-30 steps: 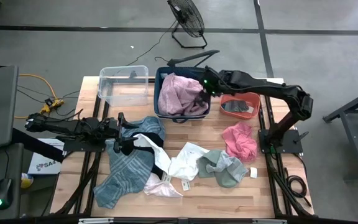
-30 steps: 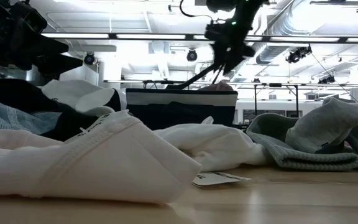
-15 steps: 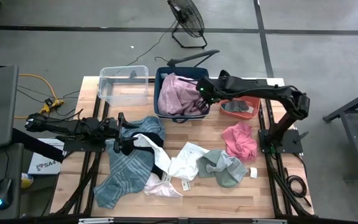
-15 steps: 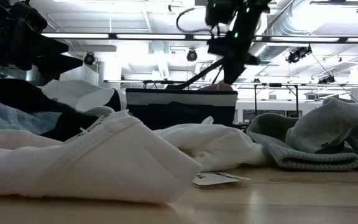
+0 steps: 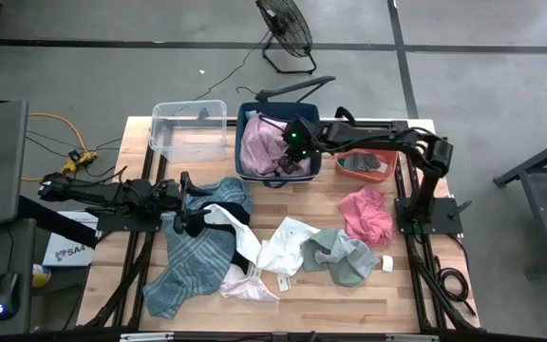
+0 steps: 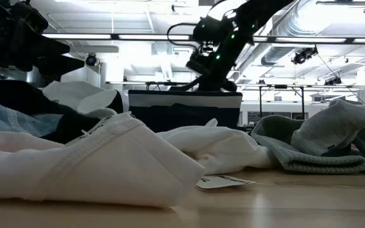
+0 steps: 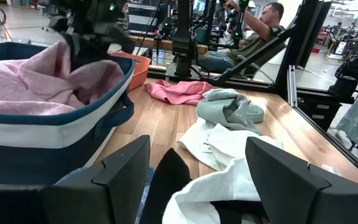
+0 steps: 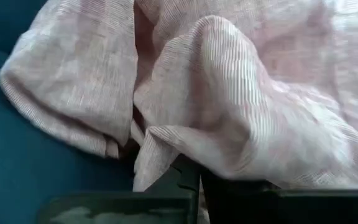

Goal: Pick & Place Cloths
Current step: Put the pink shirt into the blue bin, then put the pink underwear into the transparent bin

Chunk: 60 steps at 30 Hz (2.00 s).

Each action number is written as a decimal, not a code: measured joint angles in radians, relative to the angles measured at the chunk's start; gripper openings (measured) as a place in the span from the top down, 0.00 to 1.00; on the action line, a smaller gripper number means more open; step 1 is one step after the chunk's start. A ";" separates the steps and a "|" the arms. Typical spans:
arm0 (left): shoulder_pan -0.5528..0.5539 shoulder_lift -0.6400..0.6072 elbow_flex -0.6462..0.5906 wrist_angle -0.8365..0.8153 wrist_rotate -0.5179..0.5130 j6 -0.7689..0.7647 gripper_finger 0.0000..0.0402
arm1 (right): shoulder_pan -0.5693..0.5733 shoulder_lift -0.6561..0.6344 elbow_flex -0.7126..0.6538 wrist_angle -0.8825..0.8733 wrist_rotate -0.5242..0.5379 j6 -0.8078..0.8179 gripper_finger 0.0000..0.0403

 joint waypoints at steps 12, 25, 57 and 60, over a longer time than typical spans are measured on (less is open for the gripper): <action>0.000 0.000 0.000 0.000 0.000 0.000 0.36 | -0.015 0.095 0.000 0.072 -0.048 0.000 0.99; 0.000 0.000 0.000 0.000 0.000 0.000 0.36 | -0.010 -0.118 0.001 -0.053 -0.006 -0.071 0.72; 0.000 0.000 0.000 0.000 0.000 0.000 0.36 | 0.333 -0.289 -0.331 -0.767 0.088 0.698 0.37; 0.000 0.000 0.000 0.000 0.000 0.000 0.36 | 0.365 -0.289 -0.390 -0.742 0.087 0.776 0.37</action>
